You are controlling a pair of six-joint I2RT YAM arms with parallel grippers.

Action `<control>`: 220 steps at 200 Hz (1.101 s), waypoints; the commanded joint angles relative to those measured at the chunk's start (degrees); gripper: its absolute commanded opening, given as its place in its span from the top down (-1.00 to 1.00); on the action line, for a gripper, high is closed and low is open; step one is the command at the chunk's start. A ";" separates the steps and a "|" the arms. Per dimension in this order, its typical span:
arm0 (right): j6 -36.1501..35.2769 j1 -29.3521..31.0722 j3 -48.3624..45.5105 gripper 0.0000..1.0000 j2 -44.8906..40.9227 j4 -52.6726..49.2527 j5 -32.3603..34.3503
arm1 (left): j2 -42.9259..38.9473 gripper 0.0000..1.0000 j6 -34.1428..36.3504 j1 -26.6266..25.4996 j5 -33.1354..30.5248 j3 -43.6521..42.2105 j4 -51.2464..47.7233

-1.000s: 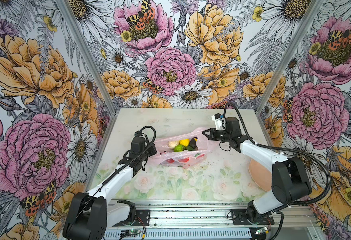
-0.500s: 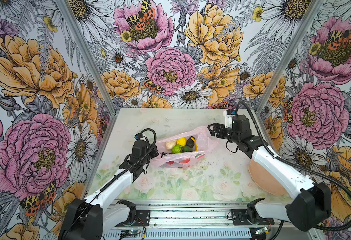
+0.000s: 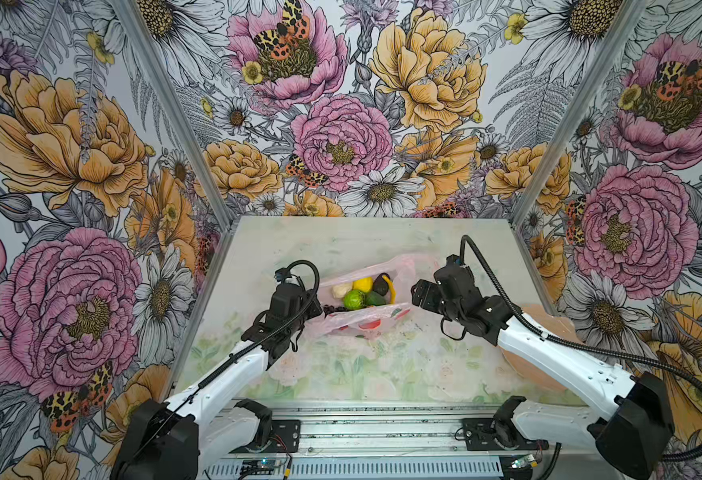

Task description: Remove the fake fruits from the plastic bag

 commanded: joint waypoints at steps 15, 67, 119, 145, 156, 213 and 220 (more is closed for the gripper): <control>4.43 0.75 -1.71 -0.54 2.76 11.44 -6.61 | -0.51 1.00 -0.76 -0.73 -1.58 -0.68 0.81; 7.76 -7.30 -13.05 0.82 -1.30 33.95 -18.61 | -1.25 1.00 -4.32 5.70 3.78 -1.92 0.94; 8.60 -15.18 -28.20 1.00 -0.31 69.33 -32.83 | 2.12 1.00 -13.49 16.75 16.07 -5.21 9.55; 11.53 -15.05 -33.83 1.00 7.19 84.53 -35.16 | 5.10 1.00 -15.56 17.45 17.42 -4.26 11.38; 12.53 -15.07 -35.57 1.00 10.27 89.03 -35.77 | 5.71 1.00 -15.76 17.64 17.17 -3.63 11.50; 7.92 -14.33 -35.25 0.88 6.70 72.46 -32.08 | 9.52 1.00 -10.06 14.84 11.93 4.83 1.66; 6.44 -14.13 -34.15 0.59 4.03 67.34 -31.19 | 10.26 1.00 -9.09 14.00 11.73 6.04 0.60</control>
